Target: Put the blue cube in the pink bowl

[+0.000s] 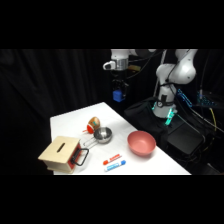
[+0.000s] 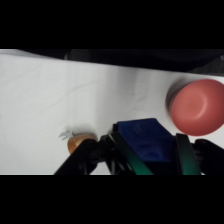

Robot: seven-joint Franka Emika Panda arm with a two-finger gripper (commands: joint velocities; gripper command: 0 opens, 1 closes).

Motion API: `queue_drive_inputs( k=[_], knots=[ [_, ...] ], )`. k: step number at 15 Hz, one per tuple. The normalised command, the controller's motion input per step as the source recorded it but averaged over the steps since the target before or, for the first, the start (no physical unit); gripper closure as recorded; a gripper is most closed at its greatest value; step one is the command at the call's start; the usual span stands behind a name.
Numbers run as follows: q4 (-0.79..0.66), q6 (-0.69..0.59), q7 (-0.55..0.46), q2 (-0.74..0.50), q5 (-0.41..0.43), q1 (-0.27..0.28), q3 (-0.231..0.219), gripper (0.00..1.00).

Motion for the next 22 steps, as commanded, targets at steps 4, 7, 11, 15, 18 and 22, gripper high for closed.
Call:
queue_drive_inputs(
  k=[4, 7, 11, 15, 18, 22],
  knots=[
    [0.17, -0.13, 0.20, 0.07, 0.051, 0.214, 0.092, 0.69],
    [0.22, -0.12, 0.17, 0.14, 0.109, 0.204, 0.123, 0.69],
    [0.31, -0.17, 0.15, 0.17, 0.127, 0.157, 0.107, 0.69],
    [0.30, -0.19, 0.11, 0.15, 0.139, 0.123, 0.082, 0.69],
    [0.10, -0.07, 0.14, 0.07, 0.071, 0.089, 0.092, 0.69],
    [-0.11, 0.16, 0.13, 0.08, 0.054, 0.085, 0.080, 0.69]
  ],
)
